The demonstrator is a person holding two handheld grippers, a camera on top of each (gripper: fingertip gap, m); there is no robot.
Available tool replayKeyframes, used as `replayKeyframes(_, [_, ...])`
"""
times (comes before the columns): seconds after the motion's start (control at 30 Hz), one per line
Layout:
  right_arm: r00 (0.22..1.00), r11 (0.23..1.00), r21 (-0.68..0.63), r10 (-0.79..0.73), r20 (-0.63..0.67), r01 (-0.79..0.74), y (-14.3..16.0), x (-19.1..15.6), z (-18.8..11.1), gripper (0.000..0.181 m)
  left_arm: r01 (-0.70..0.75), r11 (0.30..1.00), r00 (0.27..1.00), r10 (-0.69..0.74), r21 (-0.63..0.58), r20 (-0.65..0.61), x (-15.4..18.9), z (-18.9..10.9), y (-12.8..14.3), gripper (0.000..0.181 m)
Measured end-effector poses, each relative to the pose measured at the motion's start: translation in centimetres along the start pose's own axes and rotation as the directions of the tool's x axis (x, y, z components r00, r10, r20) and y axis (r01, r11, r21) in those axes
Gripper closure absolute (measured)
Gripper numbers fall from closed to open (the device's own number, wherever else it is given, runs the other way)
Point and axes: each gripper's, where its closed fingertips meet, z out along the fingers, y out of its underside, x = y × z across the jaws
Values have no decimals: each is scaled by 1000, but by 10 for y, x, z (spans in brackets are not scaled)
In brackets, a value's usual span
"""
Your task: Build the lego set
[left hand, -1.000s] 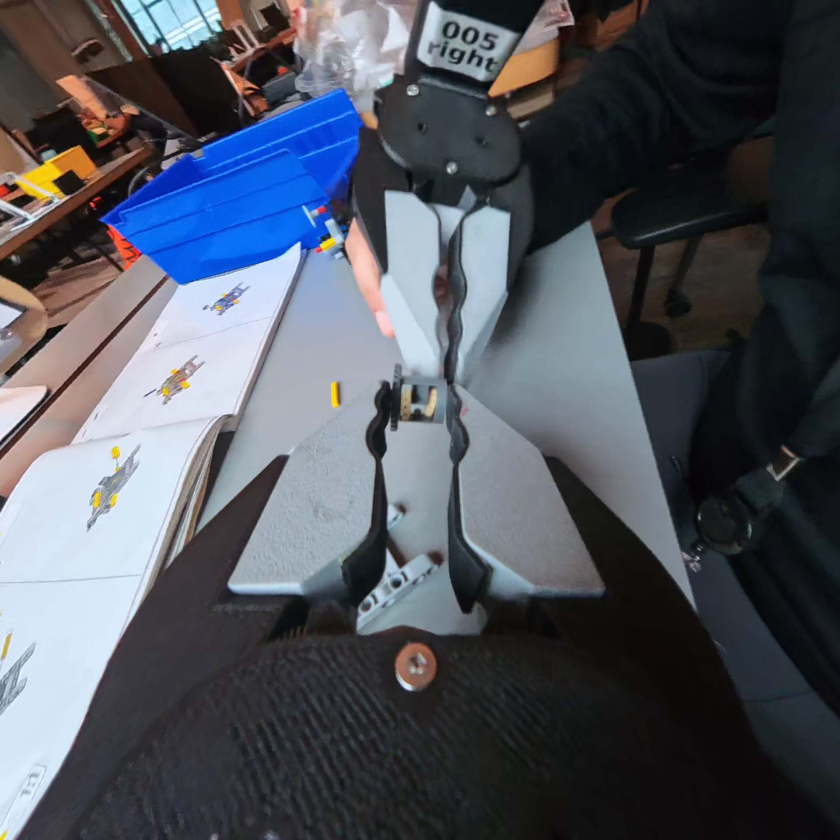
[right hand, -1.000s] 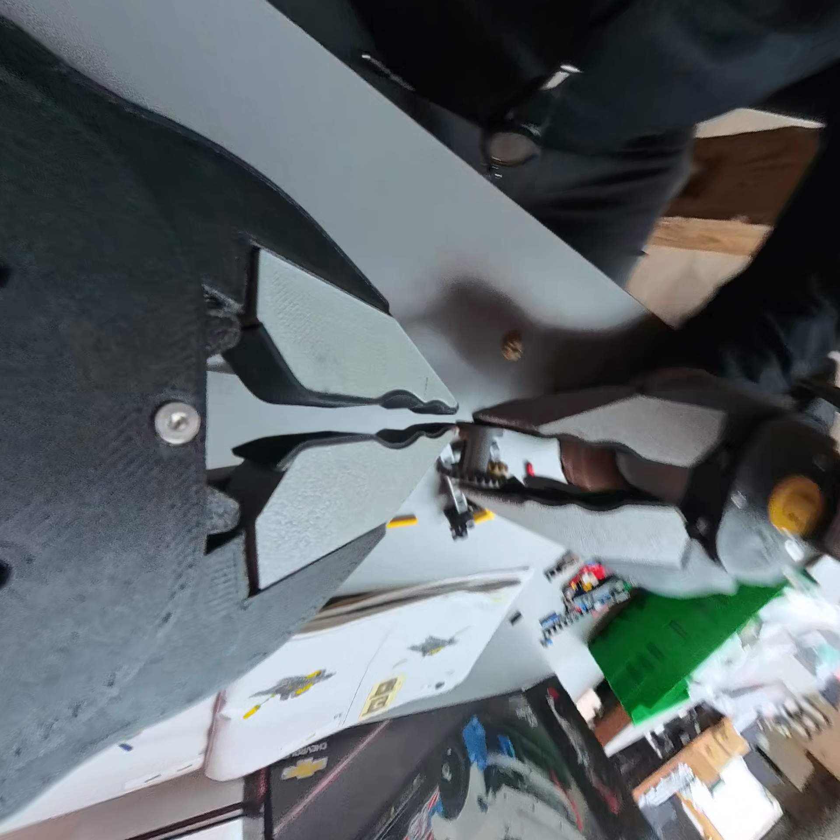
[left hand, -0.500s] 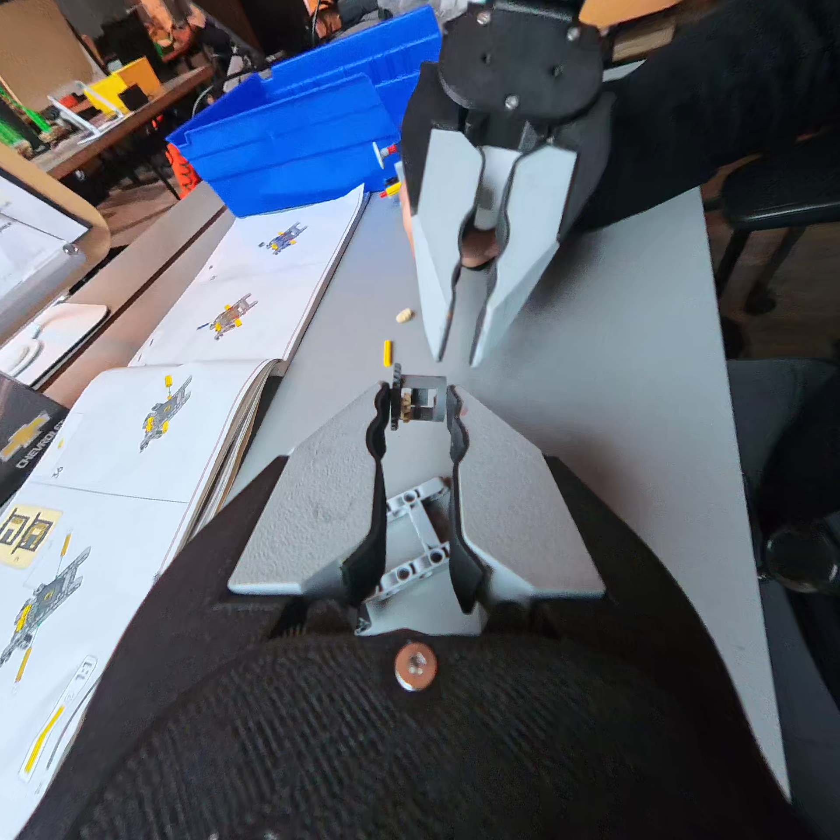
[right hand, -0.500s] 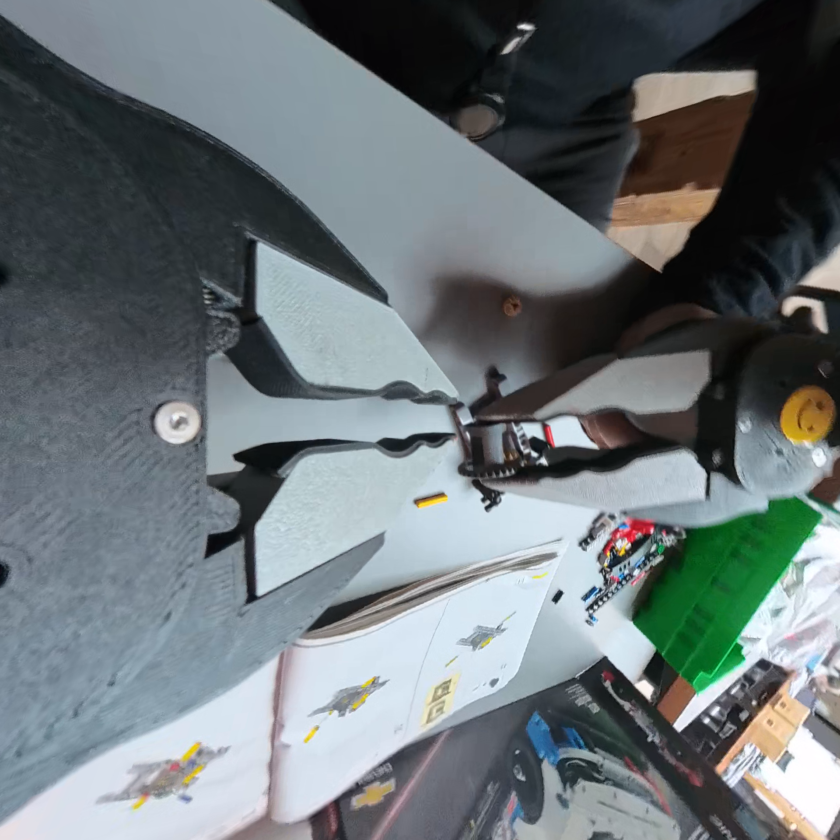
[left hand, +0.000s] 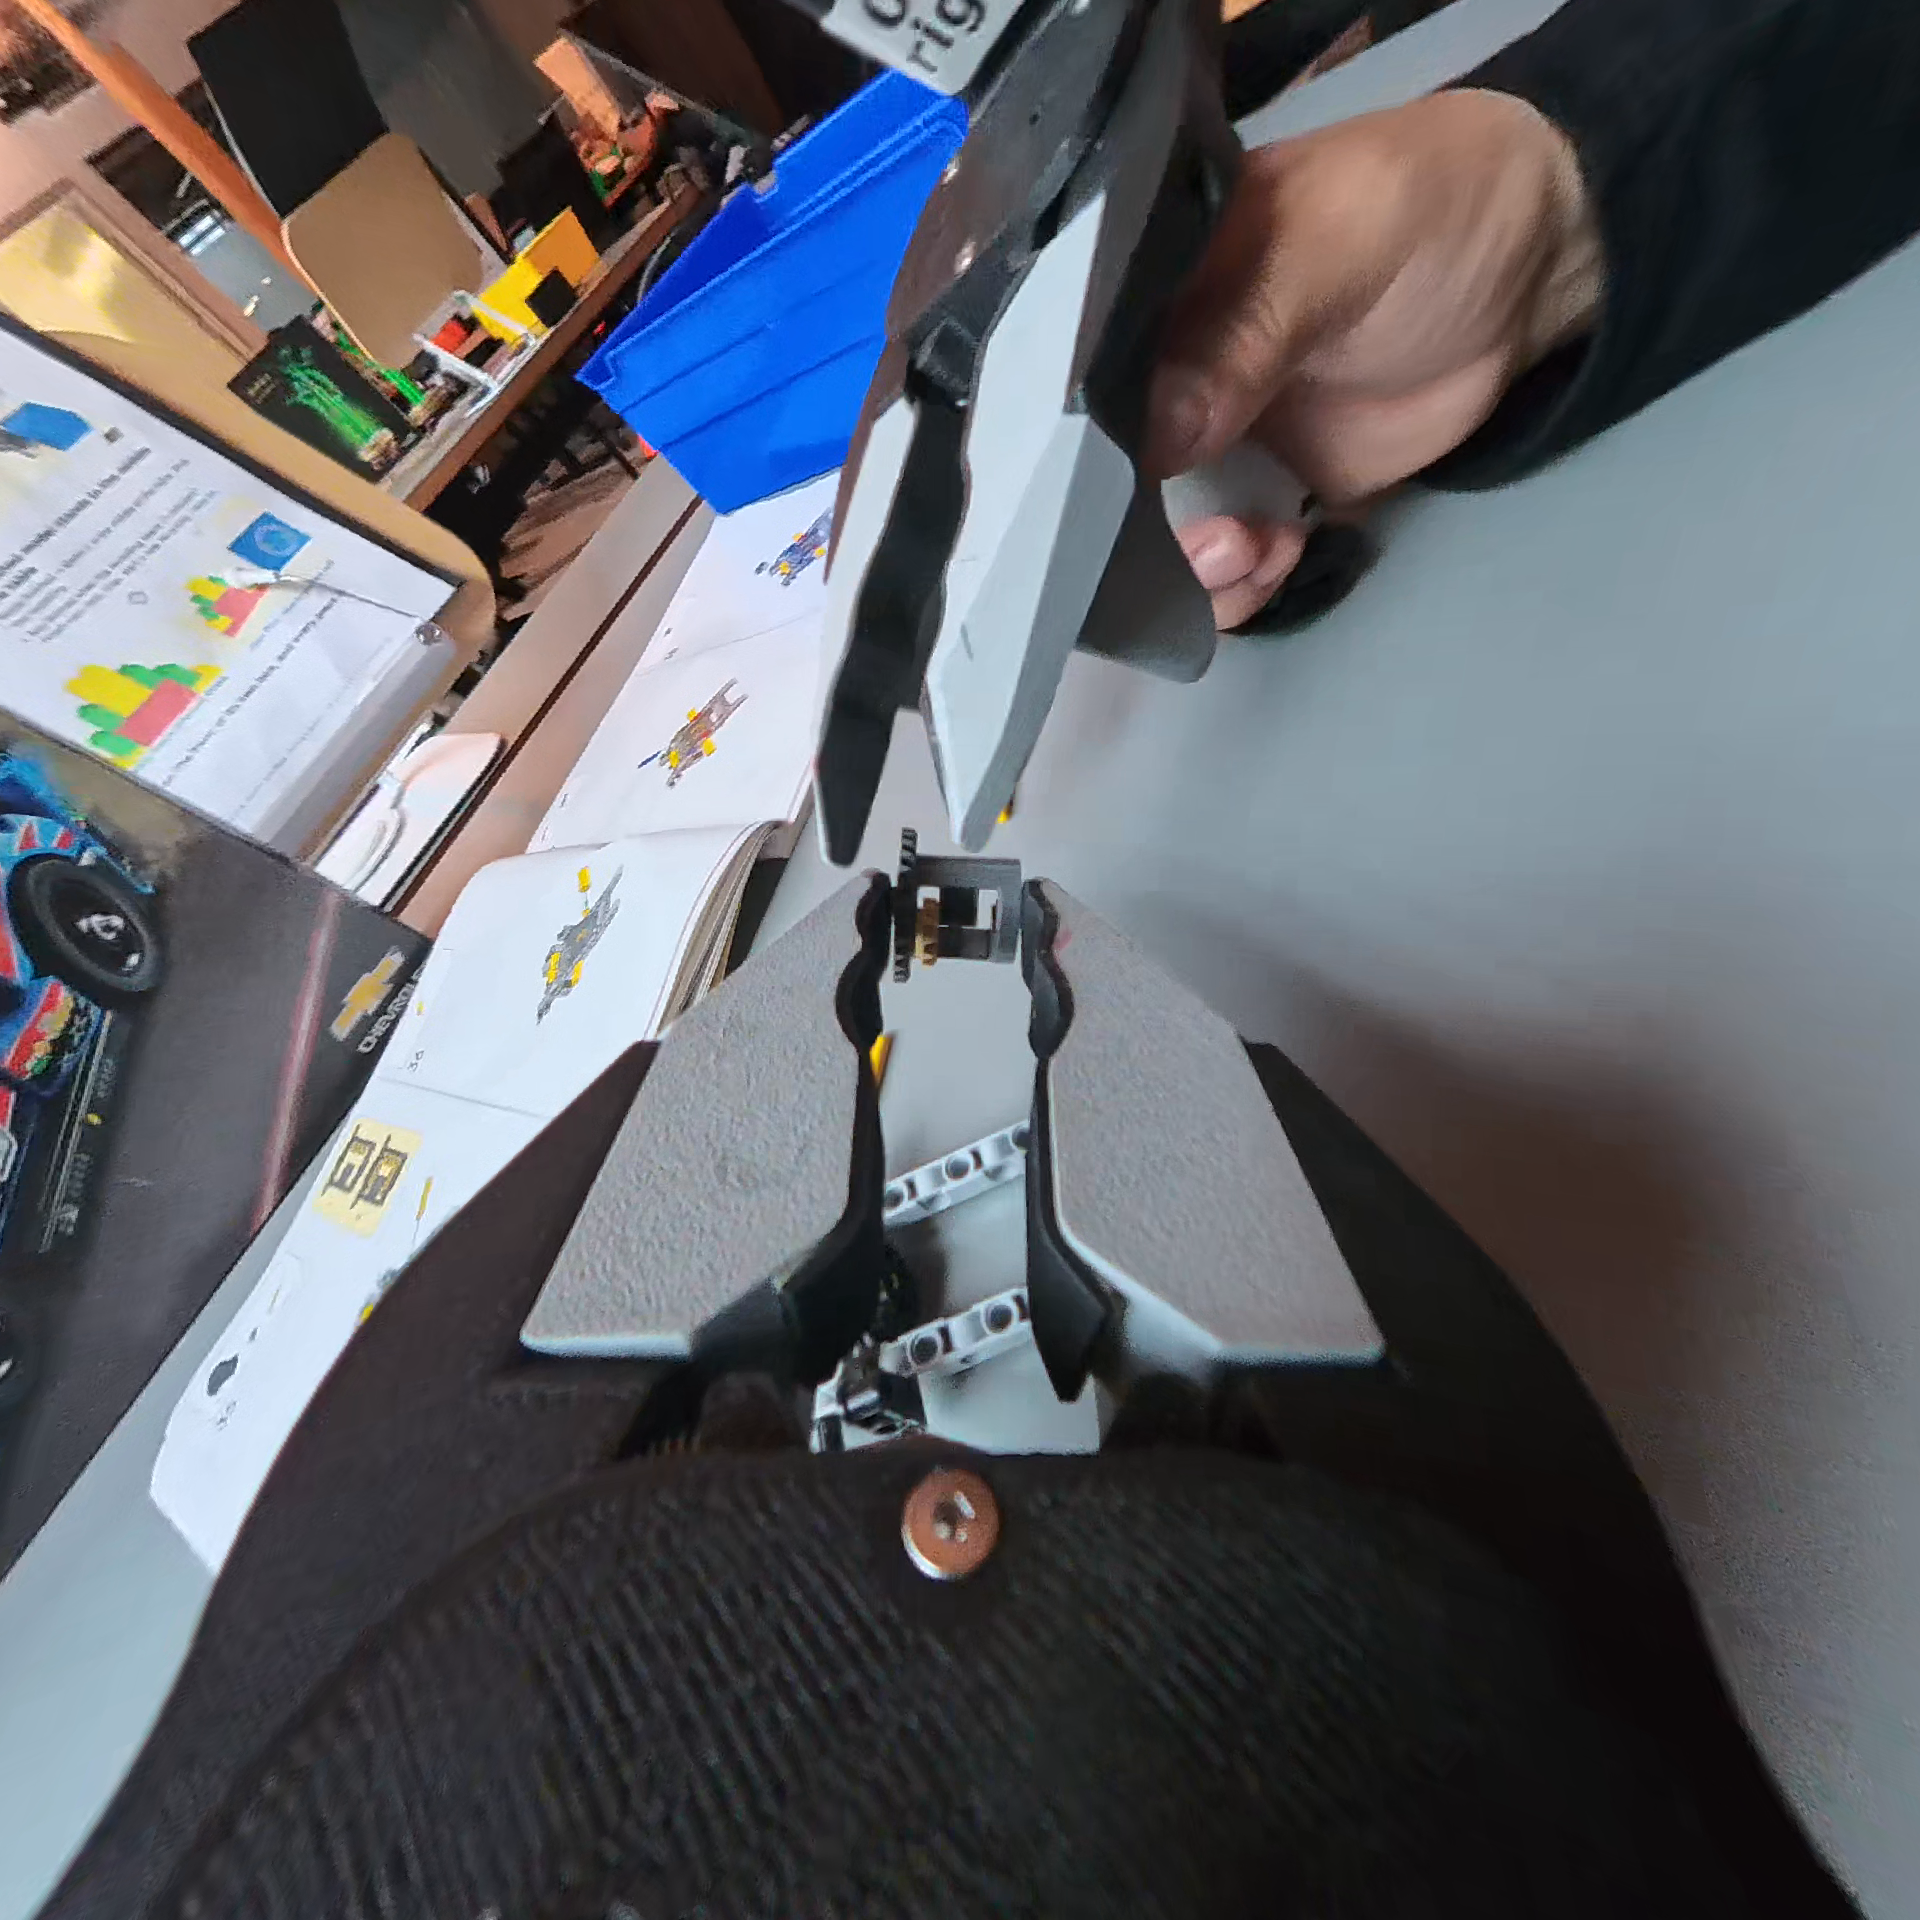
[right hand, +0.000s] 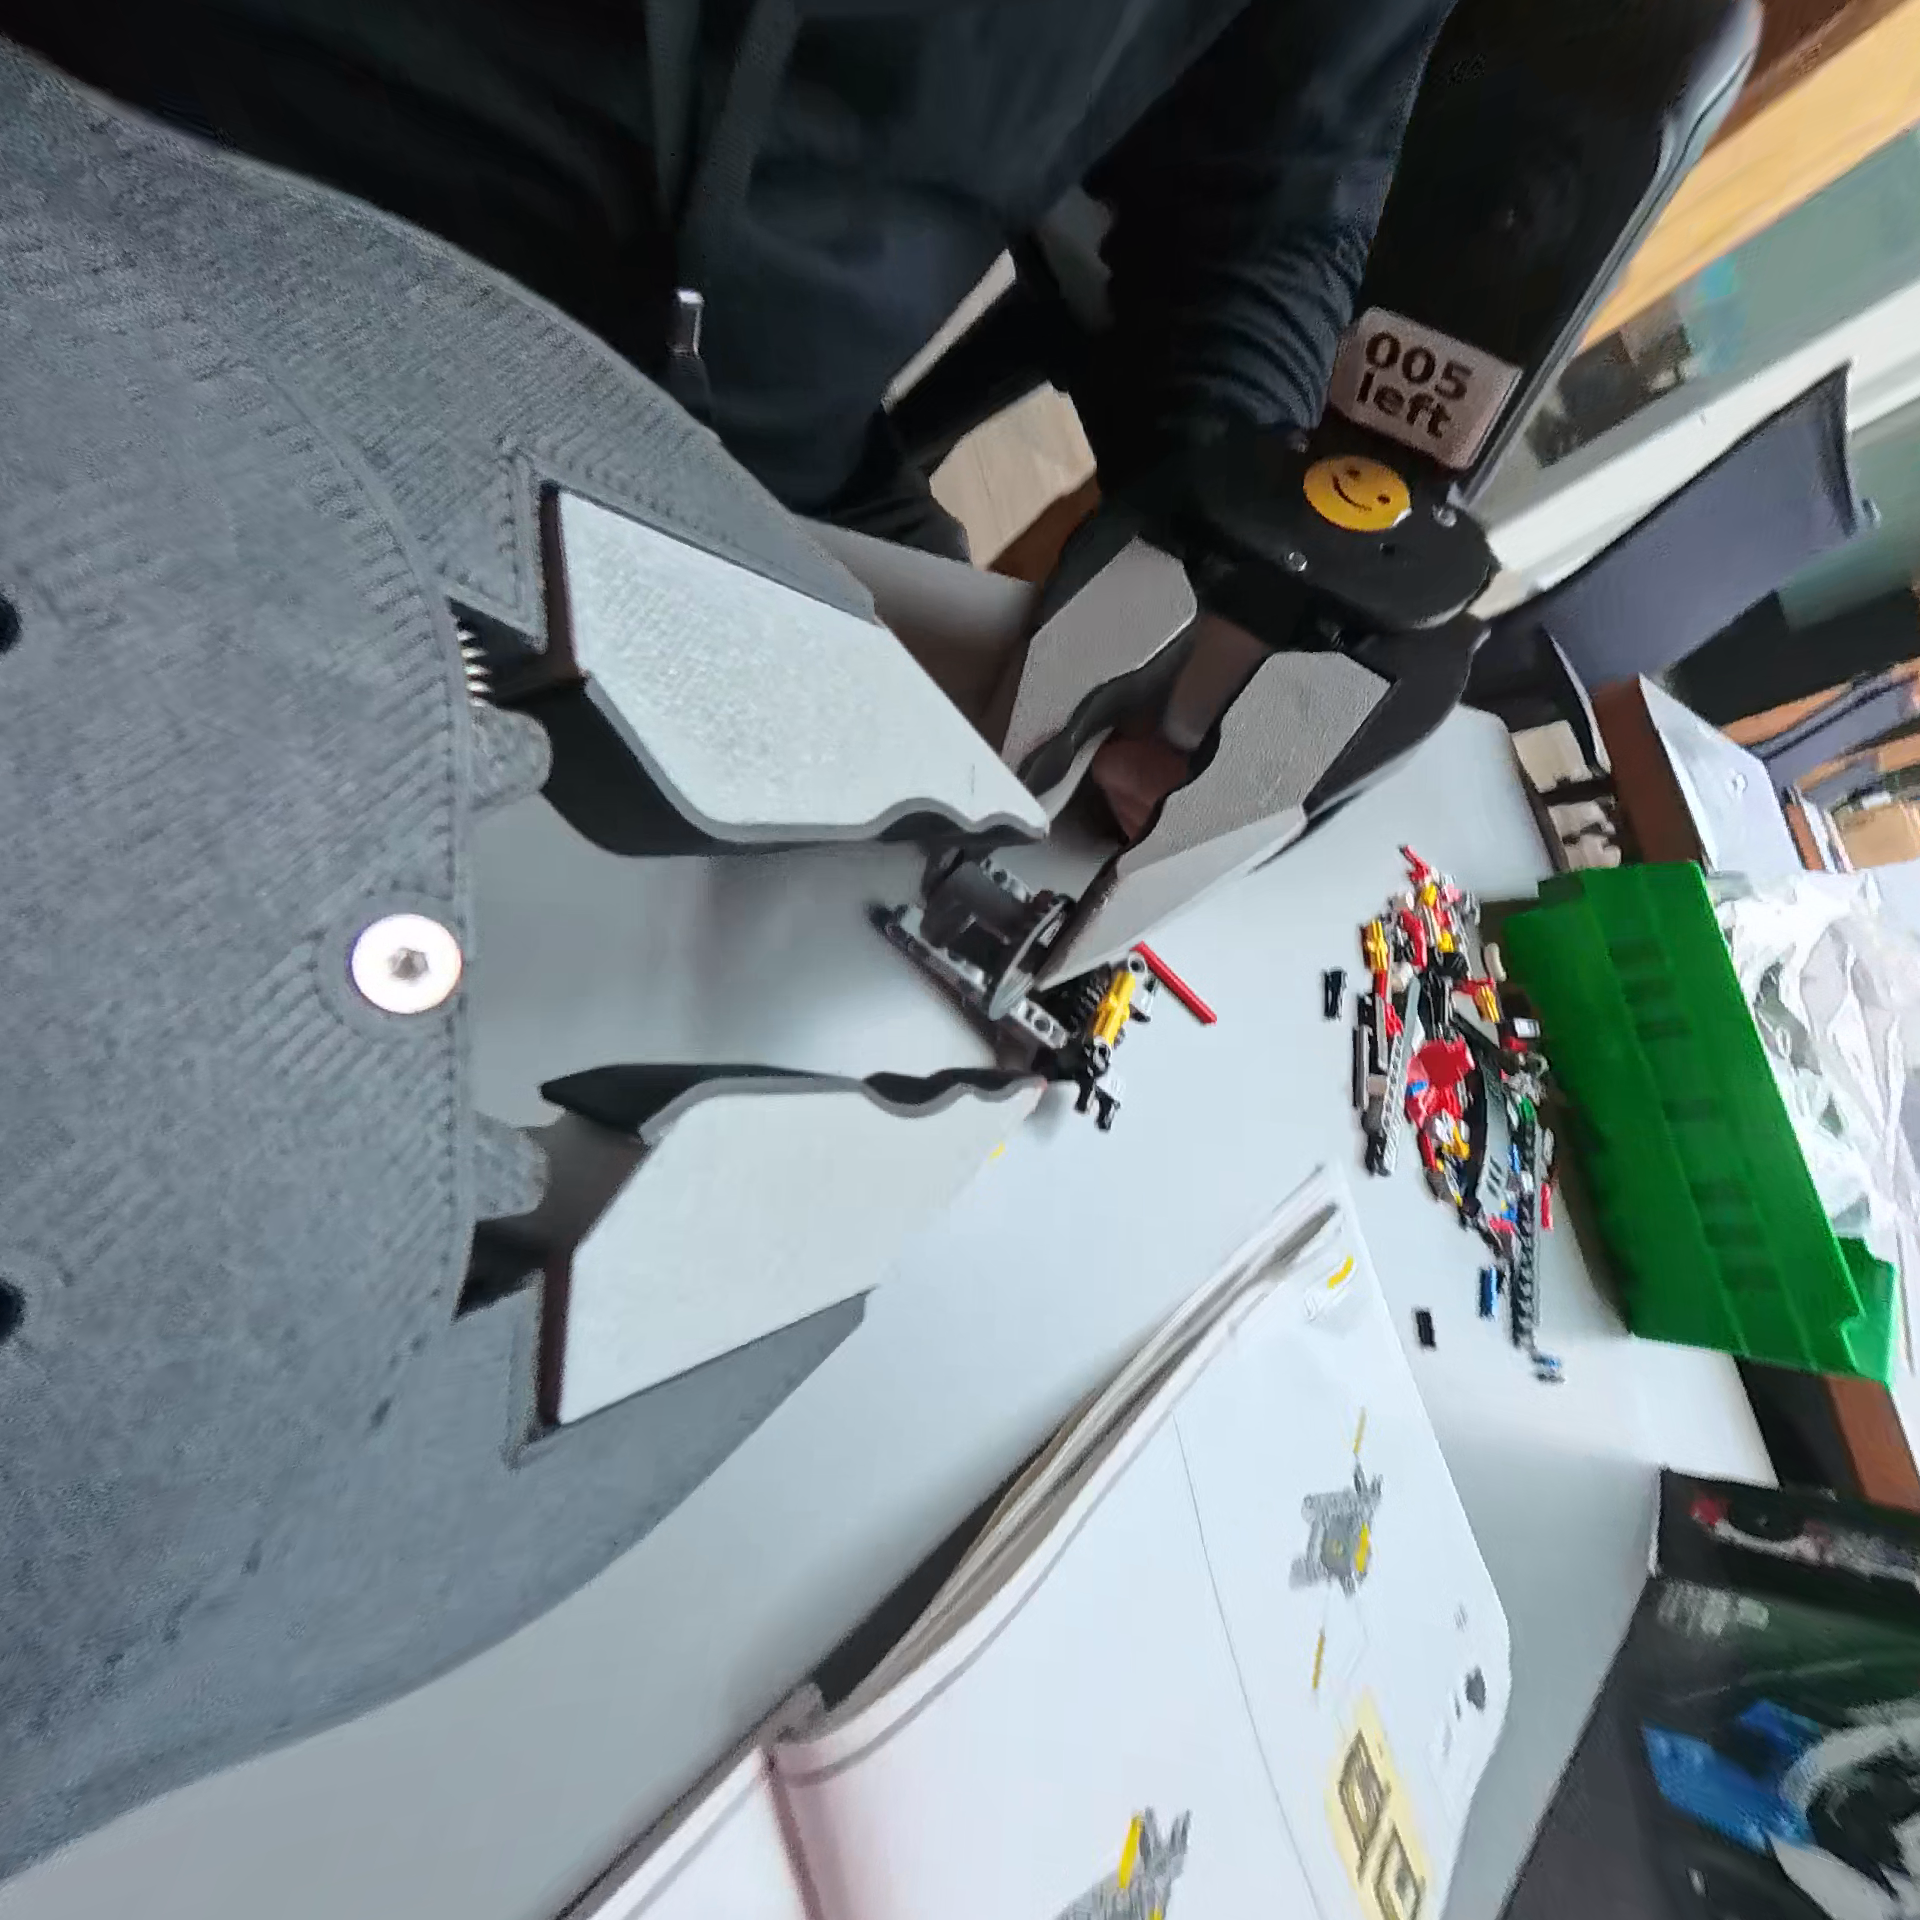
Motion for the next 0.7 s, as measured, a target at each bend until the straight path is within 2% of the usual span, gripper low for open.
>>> replayKeyframes(0.1, [998,1000,-22,10,62,-8,3,-9,3,156,-29,997,1000,30,68,-8,4,-4,-11,159])
replayKeyframes(0.23, [989,993,-17,117,91,-116,2,-8,4,157,-52,997,998,51,62,29,0,-5,-11,159])
replayKeyframes(0.37, [982,987,-35,162,101,-159,5,-5,4,158,-54,998,998,53,44,35,0,-2,-8,159])
replayKeyframes(0.57, [972,976,-18,218,84,-217,4,6,-3,159,37,999,999,-38,17,37,-8,-5,-1,159])
replayKeyframes(0.7, [968,969,-25,245,50,-244,7,12,-5,159,43,999,996,-43,8,76,-15,-7,2,173])
